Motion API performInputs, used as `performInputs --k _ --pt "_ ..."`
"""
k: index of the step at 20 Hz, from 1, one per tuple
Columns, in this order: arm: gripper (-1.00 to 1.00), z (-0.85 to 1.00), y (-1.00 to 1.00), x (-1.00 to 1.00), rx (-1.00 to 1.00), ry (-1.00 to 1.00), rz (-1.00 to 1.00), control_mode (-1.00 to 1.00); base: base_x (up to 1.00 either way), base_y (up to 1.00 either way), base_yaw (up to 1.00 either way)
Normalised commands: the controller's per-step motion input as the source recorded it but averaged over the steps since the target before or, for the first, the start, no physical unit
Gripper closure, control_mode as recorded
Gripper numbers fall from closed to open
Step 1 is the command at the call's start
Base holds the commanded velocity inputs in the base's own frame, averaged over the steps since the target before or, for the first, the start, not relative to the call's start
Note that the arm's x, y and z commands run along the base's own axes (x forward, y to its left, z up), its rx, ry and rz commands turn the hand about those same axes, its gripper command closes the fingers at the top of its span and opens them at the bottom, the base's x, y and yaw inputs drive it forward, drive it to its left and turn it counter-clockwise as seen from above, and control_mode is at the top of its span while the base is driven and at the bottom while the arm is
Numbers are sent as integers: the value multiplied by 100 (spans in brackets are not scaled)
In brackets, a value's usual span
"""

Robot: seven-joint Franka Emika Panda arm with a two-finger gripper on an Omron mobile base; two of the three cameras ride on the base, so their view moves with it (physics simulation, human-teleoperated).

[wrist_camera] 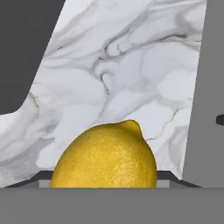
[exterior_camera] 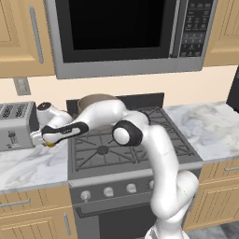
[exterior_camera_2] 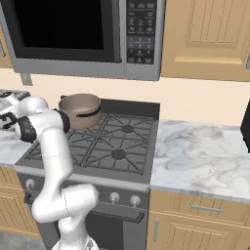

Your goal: Turn on the burner for the pot on the stove. Wait thirty seconds for the pot to heat up. Then add the lemon to the pot.

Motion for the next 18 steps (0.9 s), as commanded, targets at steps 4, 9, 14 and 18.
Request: performInputs --k 4,9,14,18 --pt "100 57 -55 -36 0 -22 -5 -100 0 0 0" --pt "100 89 -54 -29 0 -18 -5 -100 0 0 0" --pt "100 97 -59 -9 0 -10 -7 -100 0 0 0" --pt "100 65 -64 0 0 -2 -7 -100 0 0 0"
